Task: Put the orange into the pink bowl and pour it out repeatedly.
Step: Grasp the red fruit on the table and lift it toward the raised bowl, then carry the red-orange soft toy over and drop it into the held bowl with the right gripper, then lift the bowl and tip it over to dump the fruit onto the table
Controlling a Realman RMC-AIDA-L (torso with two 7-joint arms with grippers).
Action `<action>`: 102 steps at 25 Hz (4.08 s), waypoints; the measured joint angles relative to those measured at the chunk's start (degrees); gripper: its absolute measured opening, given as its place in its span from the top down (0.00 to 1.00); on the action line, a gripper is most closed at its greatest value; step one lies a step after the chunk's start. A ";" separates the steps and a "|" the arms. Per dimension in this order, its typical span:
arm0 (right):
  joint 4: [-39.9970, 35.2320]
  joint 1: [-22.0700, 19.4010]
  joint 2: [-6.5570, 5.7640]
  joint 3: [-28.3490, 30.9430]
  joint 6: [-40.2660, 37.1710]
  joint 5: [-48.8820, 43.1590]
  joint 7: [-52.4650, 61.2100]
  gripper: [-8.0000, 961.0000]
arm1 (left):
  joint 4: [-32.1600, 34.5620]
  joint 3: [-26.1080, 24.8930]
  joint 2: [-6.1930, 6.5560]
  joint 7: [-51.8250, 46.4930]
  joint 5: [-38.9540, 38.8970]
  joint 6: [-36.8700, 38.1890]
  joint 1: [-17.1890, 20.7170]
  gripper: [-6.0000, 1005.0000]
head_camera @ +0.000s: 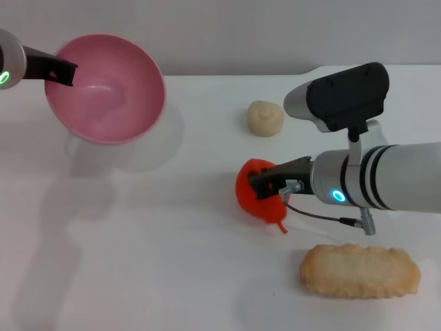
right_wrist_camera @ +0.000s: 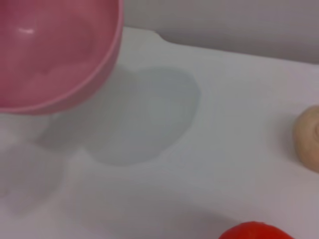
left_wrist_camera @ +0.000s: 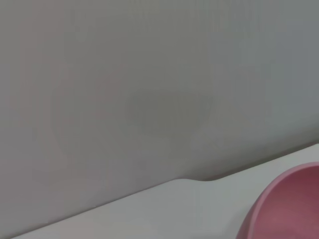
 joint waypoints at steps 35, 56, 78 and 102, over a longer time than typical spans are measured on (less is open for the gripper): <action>-29.54 -3.13 -0.04 4.85 6.43 -5.69 -5.76 0.95 | 0.40 8.86 -0.27 -0.71 -7.45 -0.43 -1.73 0.95; -24.56 -3.14 0.10 3.40 1.20 -3.57 -5.78 0.83 | 1.72 11.37 -0.25 -0.11 -10.43 0.53 -3.12 0.95; -18.59 -14.46 0.18 22.00 6.38 -1.44 -5.92 0.51 | 10.22 22.43 -0.15 17.86 -4.14 20.22 7.91 0.95; -15.65 -16.60 0.04 31.27 8.83 -2.02 -9.30 0.51 | 3.46 48.19 -0.82 4.02 53.78 33.07 9.68 0.95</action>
